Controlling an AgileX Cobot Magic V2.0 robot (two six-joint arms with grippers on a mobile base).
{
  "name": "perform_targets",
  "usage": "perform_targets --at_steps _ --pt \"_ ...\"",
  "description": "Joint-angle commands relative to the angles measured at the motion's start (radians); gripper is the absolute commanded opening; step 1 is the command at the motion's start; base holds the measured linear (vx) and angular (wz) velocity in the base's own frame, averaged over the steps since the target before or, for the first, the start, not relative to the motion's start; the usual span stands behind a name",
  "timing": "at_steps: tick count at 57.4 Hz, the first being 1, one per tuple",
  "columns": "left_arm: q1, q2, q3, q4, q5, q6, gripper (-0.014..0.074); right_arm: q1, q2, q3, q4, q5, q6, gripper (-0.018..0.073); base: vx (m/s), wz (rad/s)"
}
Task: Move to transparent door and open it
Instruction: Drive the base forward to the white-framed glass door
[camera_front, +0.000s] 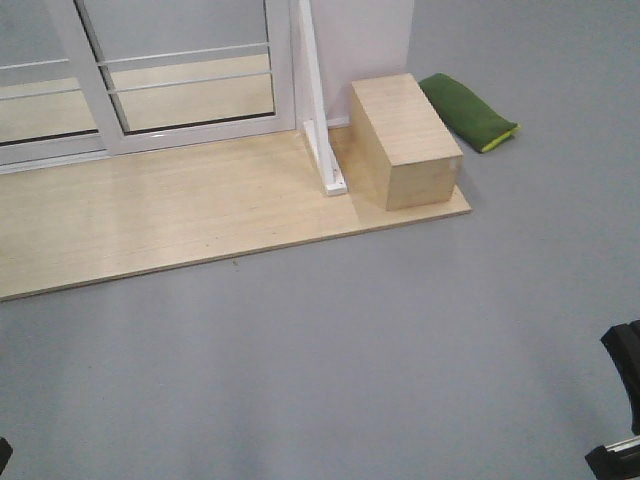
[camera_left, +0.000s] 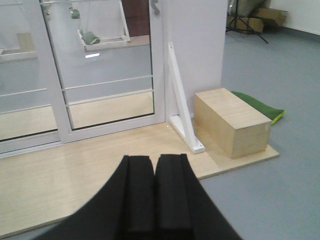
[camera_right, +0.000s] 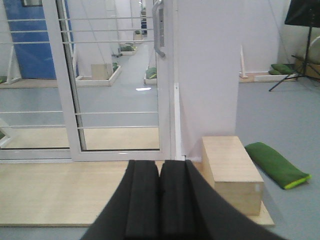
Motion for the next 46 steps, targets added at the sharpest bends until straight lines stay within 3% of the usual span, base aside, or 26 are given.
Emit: perform_targets --at_steps 1,46 --pt "0.003 -0.014 0.030 -0.005 -0.081 -0.007 0.0004 -0.006 -0.014 0.014 -0.005 -0.076 -0.010 -0.0005 0.58 0.41" --pt "0.003 -0.014 0.030 -0.005 -0.081 -0.007 0.0004 -0.006 -0.014 0.014 -0.005 -0.076 -0.010 -0.0005 0.57 0.29"
